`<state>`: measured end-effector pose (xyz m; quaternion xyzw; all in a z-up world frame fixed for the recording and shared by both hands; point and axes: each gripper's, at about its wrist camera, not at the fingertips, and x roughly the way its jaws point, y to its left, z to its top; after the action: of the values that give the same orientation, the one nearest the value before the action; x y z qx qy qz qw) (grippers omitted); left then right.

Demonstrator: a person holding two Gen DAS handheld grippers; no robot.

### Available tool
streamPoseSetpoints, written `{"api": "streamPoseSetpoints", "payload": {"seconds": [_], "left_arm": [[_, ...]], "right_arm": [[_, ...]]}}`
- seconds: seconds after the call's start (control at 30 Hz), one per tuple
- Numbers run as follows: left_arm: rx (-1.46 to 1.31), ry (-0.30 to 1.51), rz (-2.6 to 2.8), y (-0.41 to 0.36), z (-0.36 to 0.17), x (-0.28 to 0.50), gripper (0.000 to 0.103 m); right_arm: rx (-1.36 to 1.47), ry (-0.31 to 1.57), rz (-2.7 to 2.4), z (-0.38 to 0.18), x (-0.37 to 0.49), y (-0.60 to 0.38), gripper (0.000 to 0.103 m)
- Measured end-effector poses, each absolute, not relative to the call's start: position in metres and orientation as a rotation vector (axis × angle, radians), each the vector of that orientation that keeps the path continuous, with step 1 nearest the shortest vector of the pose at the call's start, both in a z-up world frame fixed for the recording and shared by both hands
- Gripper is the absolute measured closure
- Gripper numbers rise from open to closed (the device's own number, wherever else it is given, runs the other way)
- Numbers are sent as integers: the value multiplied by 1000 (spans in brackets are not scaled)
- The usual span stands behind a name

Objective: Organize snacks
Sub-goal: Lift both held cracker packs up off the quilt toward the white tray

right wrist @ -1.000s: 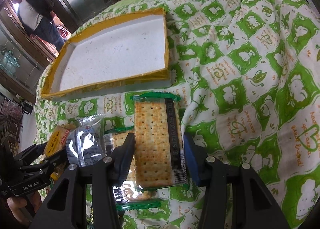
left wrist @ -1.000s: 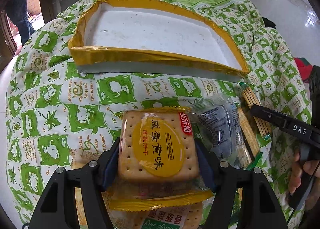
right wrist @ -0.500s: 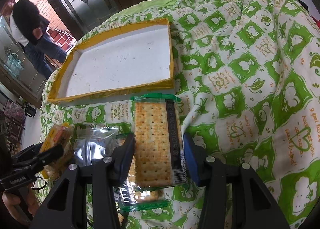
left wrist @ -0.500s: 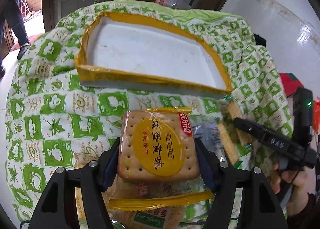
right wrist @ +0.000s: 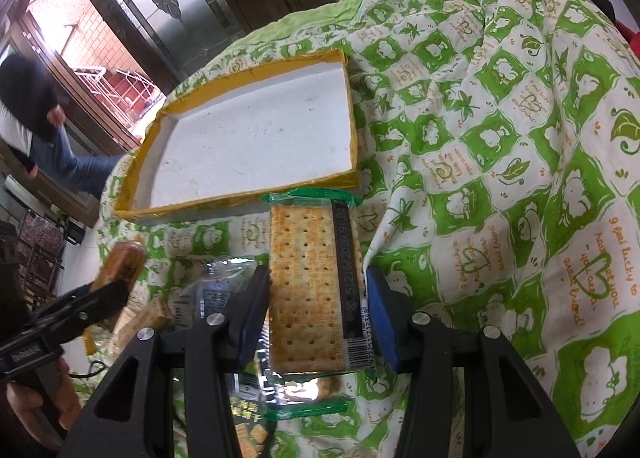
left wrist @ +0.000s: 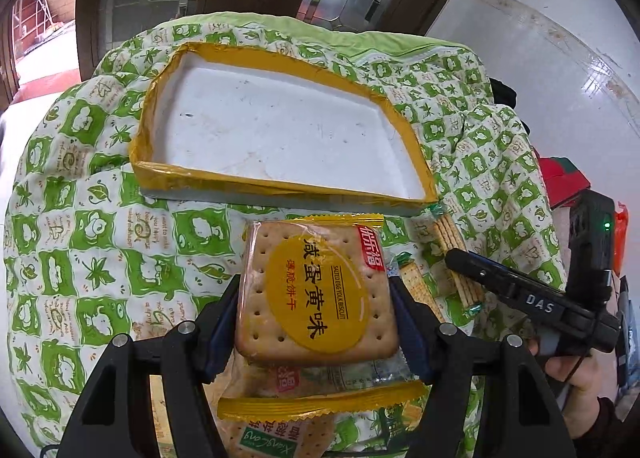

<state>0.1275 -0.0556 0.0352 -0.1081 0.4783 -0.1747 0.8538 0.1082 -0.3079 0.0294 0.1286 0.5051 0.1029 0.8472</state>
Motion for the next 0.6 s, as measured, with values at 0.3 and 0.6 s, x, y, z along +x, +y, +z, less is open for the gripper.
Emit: {"api": "streamPoseSetpoints", "payload": {"seconds": [0.3, 0.6], "left_arm": [[-223, 1002, -364, -55, 40, 133, 31], [-225, 994, -360, -52, 47, 144, 31]], "right_arm": [[292, 1075, 227, 40, 111, -307, 56], [284, 1078, 252, 58, 124, -301, 56]]}}
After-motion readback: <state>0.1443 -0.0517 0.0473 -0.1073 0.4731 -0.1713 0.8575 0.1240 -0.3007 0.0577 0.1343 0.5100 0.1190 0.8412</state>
